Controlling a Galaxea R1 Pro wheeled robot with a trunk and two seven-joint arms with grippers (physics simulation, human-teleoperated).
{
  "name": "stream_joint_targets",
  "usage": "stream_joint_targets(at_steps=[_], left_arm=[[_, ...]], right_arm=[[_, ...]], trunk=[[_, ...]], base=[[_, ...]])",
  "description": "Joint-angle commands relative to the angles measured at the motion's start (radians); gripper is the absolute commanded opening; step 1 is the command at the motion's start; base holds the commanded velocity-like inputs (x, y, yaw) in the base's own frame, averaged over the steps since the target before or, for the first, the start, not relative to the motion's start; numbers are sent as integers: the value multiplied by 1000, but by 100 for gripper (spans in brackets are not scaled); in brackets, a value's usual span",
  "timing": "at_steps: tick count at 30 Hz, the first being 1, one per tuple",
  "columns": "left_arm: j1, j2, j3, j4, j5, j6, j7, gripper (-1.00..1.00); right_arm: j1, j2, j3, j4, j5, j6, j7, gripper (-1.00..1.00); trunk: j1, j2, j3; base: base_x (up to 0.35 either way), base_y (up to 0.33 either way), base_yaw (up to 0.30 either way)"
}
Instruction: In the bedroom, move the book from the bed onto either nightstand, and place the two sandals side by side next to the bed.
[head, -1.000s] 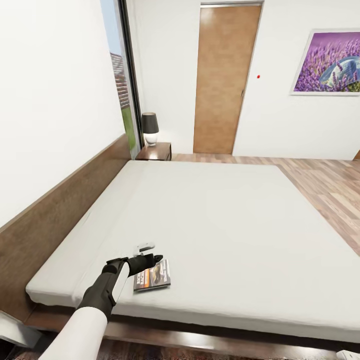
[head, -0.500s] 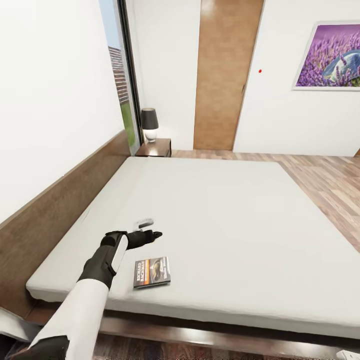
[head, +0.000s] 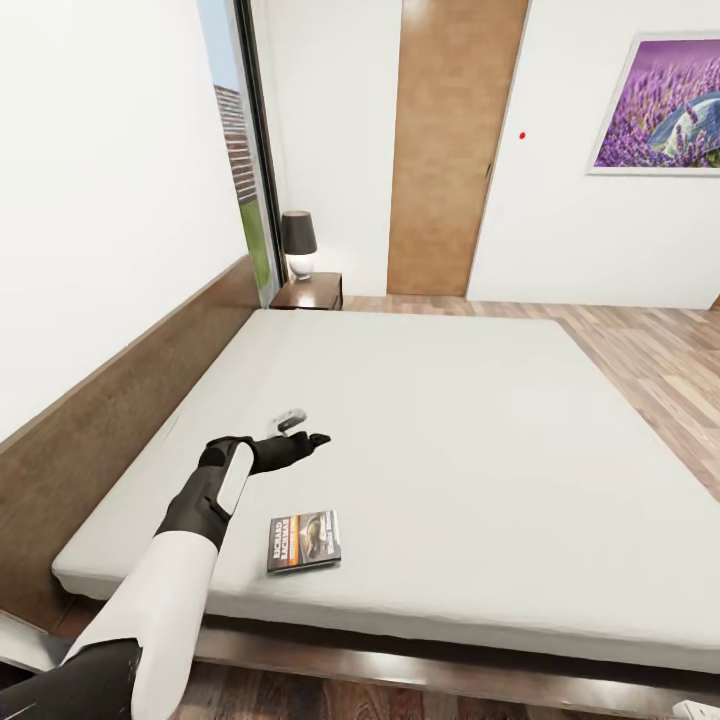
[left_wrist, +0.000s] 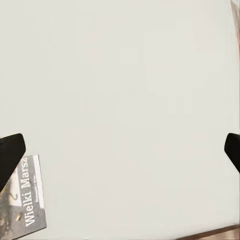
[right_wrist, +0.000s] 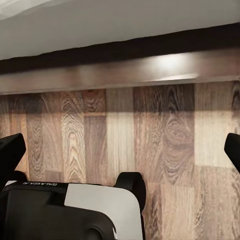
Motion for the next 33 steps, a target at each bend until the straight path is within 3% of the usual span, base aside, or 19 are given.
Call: stream_joint_targets(at_steps=[1,5,12,33], left_arm=[[1,-1,6,0,10,6,-5,100],[6,-1,5,16,28,5,-7,100],[9,-1,5,107,30,-12,-7,100],[10,0,5,144,28,-14,-6,100]], right_arm=[[-2,0,8,4,-5,-8,4,100],[-2,0,8,4,-5,-8,6,100],[-2,0,8,3,-5,-8,7,100],[-2,0,8,3,-5,-10,12,100]], trunk=[[0,-1,-1],[0,-1,-1],[0,-1,-1],[0,-1,-1]], base=[[0,0,0],[53,0,0],[181,0,0],[6,0,0]])
